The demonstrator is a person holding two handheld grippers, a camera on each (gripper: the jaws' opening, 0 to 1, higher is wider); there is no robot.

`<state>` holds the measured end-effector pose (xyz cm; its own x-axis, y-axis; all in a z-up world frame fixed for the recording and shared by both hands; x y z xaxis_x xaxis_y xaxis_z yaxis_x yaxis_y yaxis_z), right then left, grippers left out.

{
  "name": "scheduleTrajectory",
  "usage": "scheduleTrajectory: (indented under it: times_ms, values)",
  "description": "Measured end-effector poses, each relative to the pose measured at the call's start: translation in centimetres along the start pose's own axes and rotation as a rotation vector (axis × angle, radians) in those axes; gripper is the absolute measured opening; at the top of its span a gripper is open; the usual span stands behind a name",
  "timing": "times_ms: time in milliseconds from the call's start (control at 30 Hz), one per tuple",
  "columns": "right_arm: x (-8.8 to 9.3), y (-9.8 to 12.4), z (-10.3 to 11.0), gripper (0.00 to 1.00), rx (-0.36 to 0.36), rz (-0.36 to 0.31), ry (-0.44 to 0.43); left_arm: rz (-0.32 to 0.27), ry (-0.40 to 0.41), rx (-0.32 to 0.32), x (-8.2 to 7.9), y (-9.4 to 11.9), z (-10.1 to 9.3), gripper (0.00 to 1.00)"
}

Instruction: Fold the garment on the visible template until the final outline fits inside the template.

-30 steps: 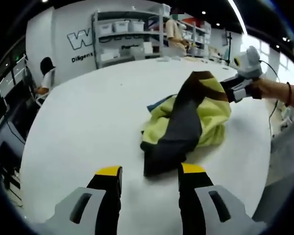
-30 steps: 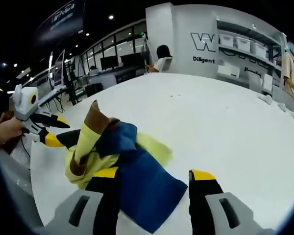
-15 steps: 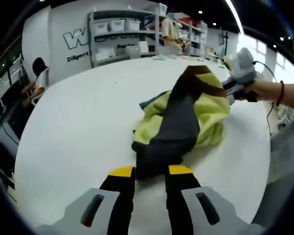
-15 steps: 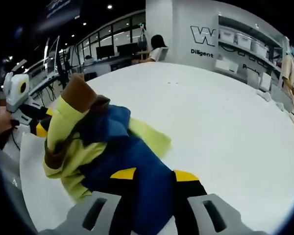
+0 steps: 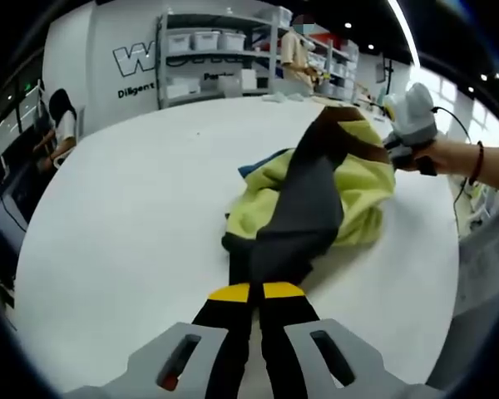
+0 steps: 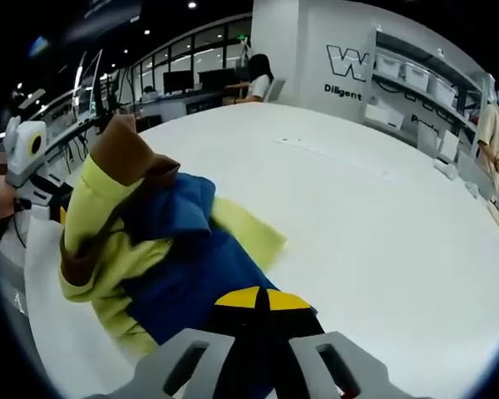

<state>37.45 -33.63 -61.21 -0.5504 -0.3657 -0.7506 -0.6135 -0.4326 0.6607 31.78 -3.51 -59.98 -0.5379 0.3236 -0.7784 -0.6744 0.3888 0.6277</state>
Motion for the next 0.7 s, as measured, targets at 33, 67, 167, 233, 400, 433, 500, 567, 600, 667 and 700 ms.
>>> scheduleTrajectory:
  times_ms: [33,67,167,233,400,433,500,567,600,667,700]
  values:
    - [0.0,0.0,0.0,0.00,0.001,0.004,0.007,-0.002,0.002,0.001,0.0,0.0,0.0,0.00]
    - [-0.1,0.1,0.0,0.00,0.003,0.019,0.033,-0.006,0.003,0.003,-0.1,0.2,0.1,0.00]
    - [-0.4,0.5,0.0,0.00,0.015,0.020,0.050,-0.018,0.010,-0.004,-0.3,0.6,0.3,0.00]
    - [-0.8,1.0,-0.1,0.00,0.018,0.017,0.041,-0.028,0.012,-0.009,-0.5,0.8,0.5,0.00]
    - [-1.3,2.3,-0.2,0.00,0.018,0.006,0.003,-0.029,0.039,-0.026,-0.7,1.4,1.0,0.00]
    - [-1.5,2.6,-0.2,0.00,0.023,0.003,0.015,-0.034,0.039,-0.028,-0.8,1.5,1.0,0.00]
    - [-1.6,2.9,-0.3,0.00,0.030,-0.004,0.024,-0.041,0.043,-0.036,-0.9,1.7,1.3,0.00]
    - [-1.8,3.4,-0.5,0.00,0.045,-0.004,0.020,-0.044,0.041,-0.045,-1.0,2.0,1.5,0.00]
    - [-1.9,3.7,-0.7,0.00,0.056,-0.003,0.010,-0.041,0.039,-0.049,-1.0,2.1,1.7,0.00]
    - [-1.9,4.1,-1.0,0.00,0.067,-0.007,0.006,-0.044,0.028,-0.064,-1.1,2.5,2.0,0.00]
    - [-1.9,4.3,-1.1,0.00,0.070,-0.010,0.004,-0.045,0.025,-0.068,-1.1,2.6,2.2,0.00]
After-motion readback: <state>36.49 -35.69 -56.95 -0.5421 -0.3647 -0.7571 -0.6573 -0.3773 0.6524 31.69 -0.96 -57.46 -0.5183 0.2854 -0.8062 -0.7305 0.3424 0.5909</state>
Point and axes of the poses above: the point that each gripper's makers call its tool centre point, and the gripper's own axes: y roughly backward along the fingers, z roughly to its left, x roughly out of its underside, the point moved 10 cm from there along y, roughly backward along the fingers, and after that the axes turned 5 degrees about -x, right-handed, at the moved point
